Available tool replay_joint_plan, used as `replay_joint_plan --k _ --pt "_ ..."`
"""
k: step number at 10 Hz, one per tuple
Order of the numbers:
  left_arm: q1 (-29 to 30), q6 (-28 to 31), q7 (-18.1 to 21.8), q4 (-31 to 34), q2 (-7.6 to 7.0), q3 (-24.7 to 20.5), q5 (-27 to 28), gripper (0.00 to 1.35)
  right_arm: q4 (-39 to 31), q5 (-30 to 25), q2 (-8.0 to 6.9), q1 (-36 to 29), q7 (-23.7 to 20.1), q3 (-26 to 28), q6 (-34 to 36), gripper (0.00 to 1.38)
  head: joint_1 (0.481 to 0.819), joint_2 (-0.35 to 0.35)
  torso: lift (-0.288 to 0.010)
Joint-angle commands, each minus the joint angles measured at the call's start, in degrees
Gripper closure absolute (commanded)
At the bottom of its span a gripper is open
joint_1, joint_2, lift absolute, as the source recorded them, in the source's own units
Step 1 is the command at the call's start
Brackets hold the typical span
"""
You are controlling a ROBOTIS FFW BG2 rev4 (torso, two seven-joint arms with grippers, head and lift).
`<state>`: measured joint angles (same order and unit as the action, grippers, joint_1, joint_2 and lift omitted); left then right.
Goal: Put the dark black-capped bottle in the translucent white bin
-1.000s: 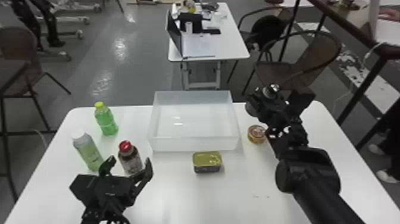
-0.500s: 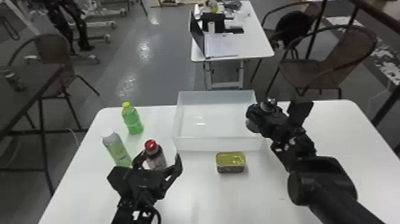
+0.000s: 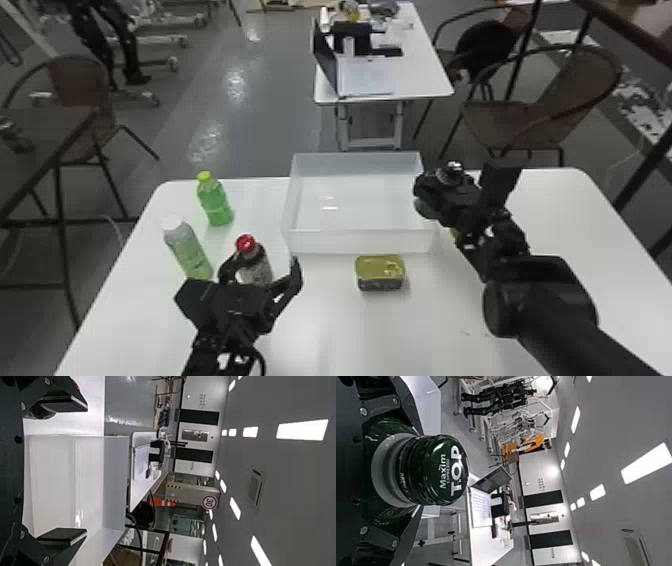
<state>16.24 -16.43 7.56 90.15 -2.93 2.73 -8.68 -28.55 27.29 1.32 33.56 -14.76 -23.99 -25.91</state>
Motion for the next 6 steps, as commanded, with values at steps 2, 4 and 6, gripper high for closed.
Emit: replay_joint_plan --k 2,4,6 --pt "-0.7 -0.4 0.0 -0.7 -0.15 0.5 -0.2 0.19 1.7 -0.4 0.35 1.1 0.0 0.0 -0.1 0.76 0.695 0.088 -0.020" --pt "-1.0 -0.5 0.0 -0.9 -0.33 0.8 -0.2 0.19 2.1 -1.4 0.44 1.4 -0.2 0.0 -0.7 0.35 0.695 0.080 -0.020" --pt "-1.3 -0.6 0.0 -1.1 -0.41 1.1 -0.3 0.19 2.5 -1.2 0.35 1.9 -0.1 0.0 -1.2 0.00 0.695 0.076 -0.020"
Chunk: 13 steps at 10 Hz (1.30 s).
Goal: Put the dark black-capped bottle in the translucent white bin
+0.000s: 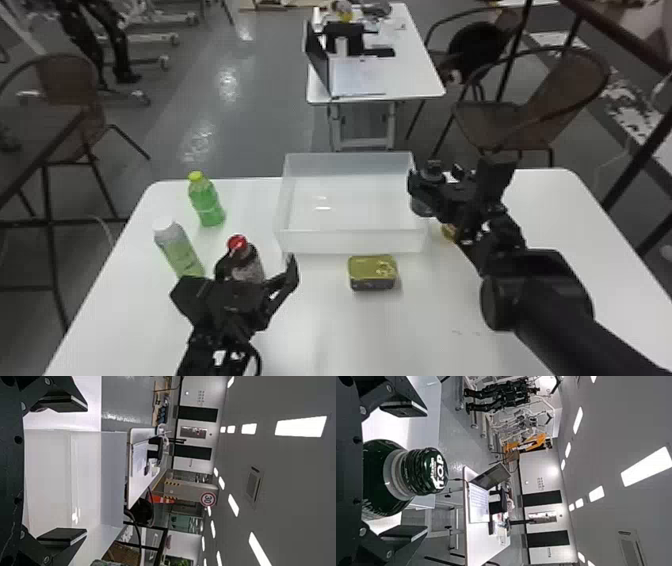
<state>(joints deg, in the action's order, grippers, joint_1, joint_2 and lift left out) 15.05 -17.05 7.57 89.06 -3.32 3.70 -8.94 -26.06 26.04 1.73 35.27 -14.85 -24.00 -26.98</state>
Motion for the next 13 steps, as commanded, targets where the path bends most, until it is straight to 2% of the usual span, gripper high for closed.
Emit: replay_joint_plan --k 1,8,9,10,12,13 --pt "-0.1 0.0 0.1 -0.1 -0.02 0.1 0.0 0.19 -0.2 0.2 -0.15 0.2 0.0 -0.1 -0.1 0.00 0.695 0.074 -0.020" --pt "-0.1 0.1 0.2 -0.1 -0.20 0.2 -0.2 0.19 -1.0 1.0 -0.15 0.1 -0.4 -1.2 1.4 0.00 0.695 0.081 -0.020" --pt "0.0 0.0 0.2 -0.1 -0.20 0.2 -0.3 0.19 -1.3 1.1 -0.15 0.0 -0.6 -1.2 1.7 0.05 0.695 0.082 -0.020" --pt "0.2 -0.2 0.1 -0.1 -0.28 0.1 -0.4 0.19 -1.3 1.2 -0.32 -0.5 -0.5 -1.3 1.8 0.49 0.695 0.084 -0.020" --pt "0.2 -0.4 0.1 -0.1 -0.28 0.1 -0.5 0.19 -1.4 0.7 -0.59 -0.8 0.3 -1.3 1.9 0.68 0.695 0.089 -0.020" --pt "0.2 -0.4 0.1 -0.1 -0.20 0.0 -0.4 0.19 -1.9 0.4 -0.59 -0.8 0.4 -1.3 1.9 0.70 0.695 0.090 -0.020"
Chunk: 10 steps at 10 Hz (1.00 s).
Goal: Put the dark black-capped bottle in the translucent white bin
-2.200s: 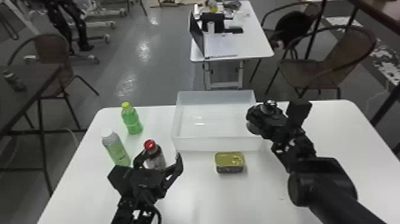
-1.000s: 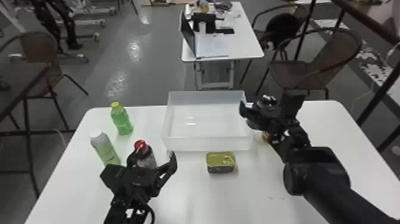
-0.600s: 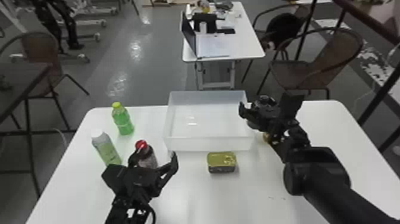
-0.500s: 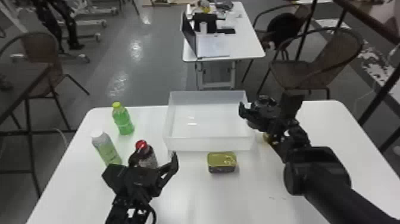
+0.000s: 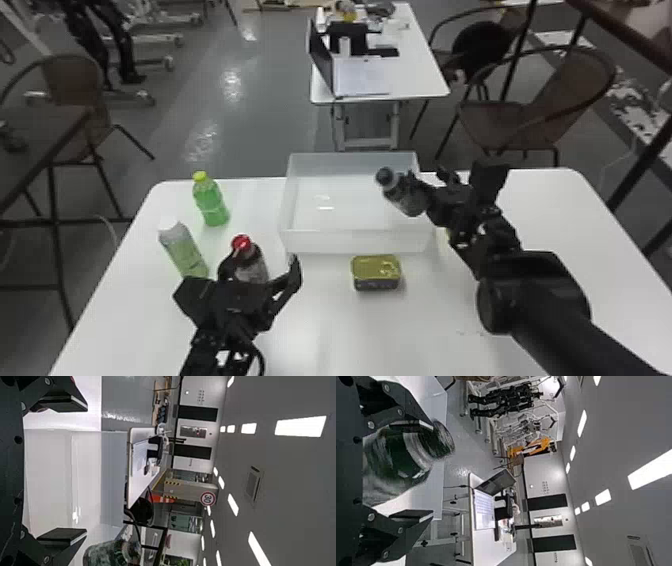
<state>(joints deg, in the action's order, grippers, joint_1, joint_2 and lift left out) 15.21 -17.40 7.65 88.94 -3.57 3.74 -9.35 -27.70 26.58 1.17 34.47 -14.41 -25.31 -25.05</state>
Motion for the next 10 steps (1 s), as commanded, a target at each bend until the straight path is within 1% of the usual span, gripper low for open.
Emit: replay_joint_plan --k 1,3,4,5,6,7,8,9,10 --pt "0.1 -0.1 0.0 0.0 0.05 -0.1 -0.1 0.19 -0.4 -0.1 -0.02 -0.1 0.0 0.0 -0.5 0.68 0.695 0.091 -0.020" --pt "0.2 0.0 0.1 0.0 0.05 -0.1 0.0 0.19 -0.8 0.3 -0.02 -0.5 0.0 0.0 -1.3 0.37 0.695 0.094 -0.020" --pt "0.3 -0.3 0.0 0.0 0.05 -0.1 -0.1 0.19 -2.4 1.5 0.06 -1.2 -0.4 0.1 -1.7 0.26 0.695 0.094 -0.020" --pt "0.5 -0.8 0.0 0.0 0.14 -0.3 -0.1 0.19 -6.6 3.4 0.42 -3.7 -2.3 0.3 -2.4 0.15 0.695 0.095 -0.020" --pt "1.0 -1.6 -0.1 0.1 0.14 -0.9 -0.1 0.19 -14.7 0.3 1.73 -8.6 -2.6 2.9 -2.3 0.09 0.695 0.102 -0.020" --pt "1.1 -1.9 -0.4 0.1 0.49 -1.5 0.0 0.19 -22.8 -5.8 2.35 -15.4 -2.5 9.2 -1.8 0.09 0.695 0.107 -0.020" --pt "1.4 -2.9 -0.4 0.1 1.37 -2.2 0.9 0.19 -31.9 -7.3 3.05 -22.9 -2.4 13.6 0.2 0.09 0.695 0.110 -0.020" --pt "1.8 -3.5 -0.4 0.3 2.34 -3.1 1.2 0.19 -41.7 -9.8 3.76 -30.6 0.2 16.2 2.7 0.09 0.695 0.092 -0.020" --pt "2.2 -4.1 -0.4 0.4 3.04 -3.7 1.8 0.19 -51.8 -14.6 4.28 -37.5 2.7 18.4 8.6 0.09 0.695 0.070 -0.020"
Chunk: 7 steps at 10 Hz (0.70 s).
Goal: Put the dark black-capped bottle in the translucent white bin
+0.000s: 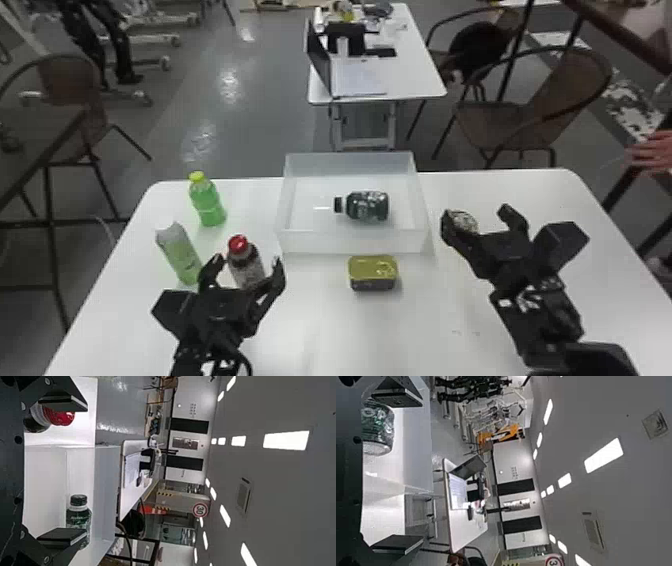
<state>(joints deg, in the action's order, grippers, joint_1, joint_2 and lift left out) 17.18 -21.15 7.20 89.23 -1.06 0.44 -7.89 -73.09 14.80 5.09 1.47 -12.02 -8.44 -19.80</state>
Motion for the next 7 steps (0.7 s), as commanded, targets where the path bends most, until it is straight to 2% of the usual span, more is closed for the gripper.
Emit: replay_joint_plan --k 1,3,5,7 --pt "0.3 -0.7 0.0 0.2 0.44 -0.6 0.8 0.19 -12.8 -6.3 0.53 -9.1 0.9 3.1 6.1 0.09 0.695 0.057 -0.020" --pt "-0.1 -0.9 -0.1 0.6 -0.97 0.3 0.9 0.19 -19.2 -7.1 0.62 -16.2 0.9 3.8 6.0 0.09 0.695 0.051 -0.020" --pt "0.4 -0.2 -0.3 2.1 -1.93 1.1 1.0 0.19 -25.0 -11.9 0.00 -21.2 1.6 6.7 7.8 0.09 0.695 0.045 -0.020" --pt "0.3 -0.1 -1.0 2.3 -1.85 1.3 1.1 0.19 -24.6 -12.6 -3.07 -22.0 4.0 7.6 7.7 0.09 0.695 0.023 -0.020"
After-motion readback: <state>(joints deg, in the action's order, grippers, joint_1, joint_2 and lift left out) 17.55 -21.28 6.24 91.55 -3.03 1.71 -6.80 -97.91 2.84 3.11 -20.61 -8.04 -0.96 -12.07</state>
